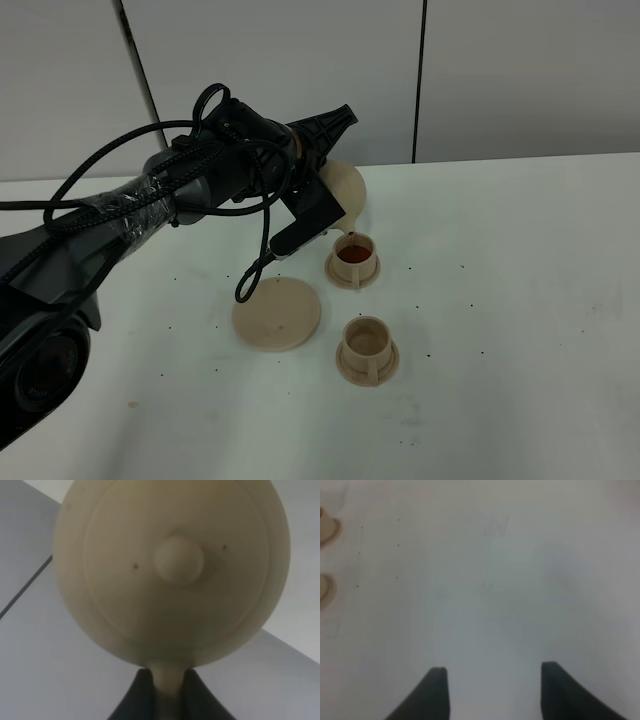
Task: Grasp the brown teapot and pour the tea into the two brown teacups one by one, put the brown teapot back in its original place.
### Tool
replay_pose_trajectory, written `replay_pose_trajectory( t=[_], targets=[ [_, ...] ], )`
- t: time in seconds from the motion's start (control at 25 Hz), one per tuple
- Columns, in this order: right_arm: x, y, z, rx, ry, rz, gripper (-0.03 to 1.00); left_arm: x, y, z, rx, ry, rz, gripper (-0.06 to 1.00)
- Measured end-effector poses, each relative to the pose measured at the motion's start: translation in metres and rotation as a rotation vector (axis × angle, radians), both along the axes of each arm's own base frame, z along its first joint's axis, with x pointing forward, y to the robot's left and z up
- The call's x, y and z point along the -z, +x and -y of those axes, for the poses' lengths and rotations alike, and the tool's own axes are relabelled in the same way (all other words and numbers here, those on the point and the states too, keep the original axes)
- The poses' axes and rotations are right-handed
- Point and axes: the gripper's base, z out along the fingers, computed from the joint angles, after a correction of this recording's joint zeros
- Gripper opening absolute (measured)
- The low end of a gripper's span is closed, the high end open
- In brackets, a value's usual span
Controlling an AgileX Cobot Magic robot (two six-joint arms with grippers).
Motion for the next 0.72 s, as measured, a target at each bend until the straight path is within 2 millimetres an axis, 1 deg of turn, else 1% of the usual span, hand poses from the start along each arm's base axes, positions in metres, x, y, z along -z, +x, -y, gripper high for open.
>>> replay_pose_trajectory(
  t=[0.72],
  targets=[
    [0.0,0.0,0.0,0.0,0.0,0.0,0.41,-0.0013,0.0011,0.0004,0.016,0.012,0.022,0.17]
  ],
)
